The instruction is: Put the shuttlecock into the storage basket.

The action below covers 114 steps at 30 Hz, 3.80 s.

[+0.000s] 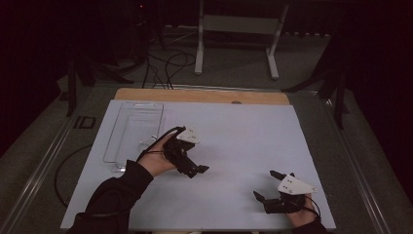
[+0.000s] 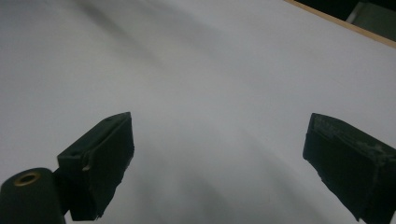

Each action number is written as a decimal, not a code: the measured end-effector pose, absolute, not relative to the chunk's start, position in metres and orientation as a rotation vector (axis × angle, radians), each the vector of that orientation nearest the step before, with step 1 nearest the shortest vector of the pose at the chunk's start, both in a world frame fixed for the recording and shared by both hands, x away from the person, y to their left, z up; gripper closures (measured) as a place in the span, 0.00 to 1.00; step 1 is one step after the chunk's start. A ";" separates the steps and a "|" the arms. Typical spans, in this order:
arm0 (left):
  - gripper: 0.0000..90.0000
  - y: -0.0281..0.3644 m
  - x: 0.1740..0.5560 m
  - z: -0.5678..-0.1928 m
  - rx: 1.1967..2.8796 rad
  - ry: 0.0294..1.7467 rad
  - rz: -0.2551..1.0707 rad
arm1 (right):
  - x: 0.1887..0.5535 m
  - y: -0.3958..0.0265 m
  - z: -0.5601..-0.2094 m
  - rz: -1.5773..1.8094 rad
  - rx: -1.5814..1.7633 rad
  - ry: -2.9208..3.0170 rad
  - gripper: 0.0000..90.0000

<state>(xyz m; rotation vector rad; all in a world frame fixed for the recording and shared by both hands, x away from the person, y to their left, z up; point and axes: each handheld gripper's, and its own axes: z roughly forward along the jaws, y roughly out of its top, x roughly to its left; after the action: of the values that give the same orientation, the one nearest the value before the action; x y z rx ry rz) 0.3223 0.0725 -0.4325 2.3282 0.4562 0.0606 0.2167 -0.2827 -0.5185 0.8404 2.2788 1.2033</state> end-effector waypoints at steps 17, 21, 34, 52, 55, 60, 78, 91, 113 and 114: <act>0.01 0.083 0.301 -0.459 2.324 0.445 0.061 | 0.217 -0.282 -0.518 1.200 0.837 2.278 0.10; 0.01 0.086 0.296 -0.468 2.324 0.441 0.052 | 0.217 -0.283 -0.518 1.200 0.843 2.278 0.10; 0.01 0.099 0.276 -0.488 2.334 0.446 0.031 | 0.217 -0.282 -0.518 1.198 0.841 2.279 0.10; 0.01 0.127 0.250 -0.510 2.330 0.498 0.018 | 0.217 -0.282 -0.519 1.196 0.842 2.281 0.10; 0.01 0.134 0.247 -0.514 2.327 0.524 0.025 | 0.217 -0.282 -0.519 1.193 0.839 2.282 0.10; 0.02 0.141 0.243 -0.517 2.343 0.542 0.031 | 0.217 -0.281 -0.519 1.191 0.837 2.284 0.10; 0.01 0.173 0.232 -0.522 2.277 0.653 0.142 | 0.217 -0.282 -0.519 1.186 0.840 2.288 0.10; 0.01 0.177 0.228 -0.528 2.222 0.671 0.162 | 0.217 -0.282 -0.519 1.188 0.837 2.290 0.10; 0.01 0.185 0.227 -0.529 2.148 0.695 0.148 | 0.218 -0.281 -0.521 1.196 0.834 2.303 0.10; 0.01 0.186 0.227 -0.529 2.145 0.704 0.155 | 0.218 -0.282 -0.521 1.196 0.835 2.304 0.10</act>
<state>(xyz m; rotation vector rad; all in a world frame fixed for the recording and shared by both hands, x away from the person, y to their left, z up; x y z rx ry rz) 0.2268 0.1859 -0.5287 2.1446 0.7040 0.1547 0.2177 -0.2816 -0.5207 0.8348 2.3038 1.1959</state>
